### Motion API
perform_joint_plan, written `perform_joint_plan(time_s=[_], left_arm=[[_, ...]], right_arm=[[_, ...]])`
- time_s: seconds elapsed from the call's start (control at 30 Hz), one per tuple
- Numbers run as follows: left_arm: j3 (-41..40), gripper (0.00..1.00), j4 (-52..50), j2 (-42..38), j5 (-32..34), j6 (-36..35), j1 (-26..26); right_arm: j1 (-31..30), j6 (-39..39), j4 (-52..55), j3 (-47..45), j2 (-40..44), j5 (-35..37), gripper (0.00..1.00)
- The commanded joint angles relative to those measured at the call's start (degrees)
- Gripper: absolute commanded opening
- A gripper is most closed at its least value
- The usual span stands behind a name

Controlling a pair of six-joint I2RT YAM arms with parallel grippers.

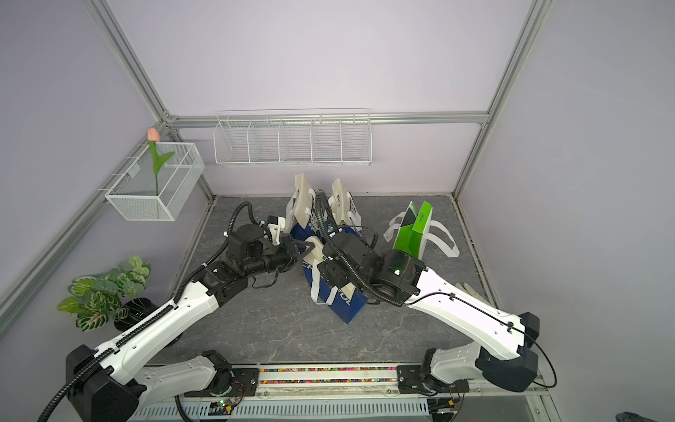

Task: Open the takeout bag
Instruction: Open the takeout bag at the center of the board.

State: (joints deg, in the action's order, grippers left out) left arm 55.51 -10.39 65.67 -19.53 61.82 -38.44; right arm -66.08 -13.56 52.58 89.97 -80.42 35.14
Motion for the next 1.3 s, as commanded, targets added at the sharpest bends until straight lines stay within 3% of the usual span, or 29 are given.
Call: perform_joint_plan(time_s=[0.0,0.23,0.43,0.57,0.77,0.97,1.17,1.2,1.27], left_arm=[[2.33,0.00,1.29,-1.35,-0.99,2.06,-0.33],[2.94,0.00,0.86,-1.55,-1.16,2.38,-0.33],[3.67,0.00,-0.48,-2.94,-0.28,2.27,-0.38],[3.91,0.00,-1.20,-4.30,1.19,1.74,-0.39],[4.17,0.00,-1.04,-4.54,1.86,2.55,-0.16],[3.35,0.00,0.57,-2.72,-0.36,2.94,-0.20],[0.40,0.00,8.31,-0.05,-4.69,4.12,-0.15],[-0.47,0.01,10.51,0.15,-5.11,4.61,-0.19],[-2.07,0.16,14.46,0.11,-5.56,5.06,-0.15]], right_arm=[[-1.67,2.90,1.88,2.62,-5.39,8.75,0.96],[-1.50,2.20,8.08,7.97,-13.18,15.11,0.95],[1.46,-3.15,13.43,5.24,-13.20,17.32,0.81],[3.67,-4.82,10.53,-1.23,-8.01,11.47,0.73],[5.18,-2.67,2.71,-8.09,-0.26,-1.88,0.71],[7.50,-1.67,-6.77,-12.85,4.94,-16.31,0.51],[8.50,-2.99,-8.96,-13.51,4.80,-23.87,0.27],[8.54,-3.28,-9.06,-13.51,4.67,-24.38,0.25],[8.52,-3.73,-9.14,-13.60,4.41,-25.15,0.23]])
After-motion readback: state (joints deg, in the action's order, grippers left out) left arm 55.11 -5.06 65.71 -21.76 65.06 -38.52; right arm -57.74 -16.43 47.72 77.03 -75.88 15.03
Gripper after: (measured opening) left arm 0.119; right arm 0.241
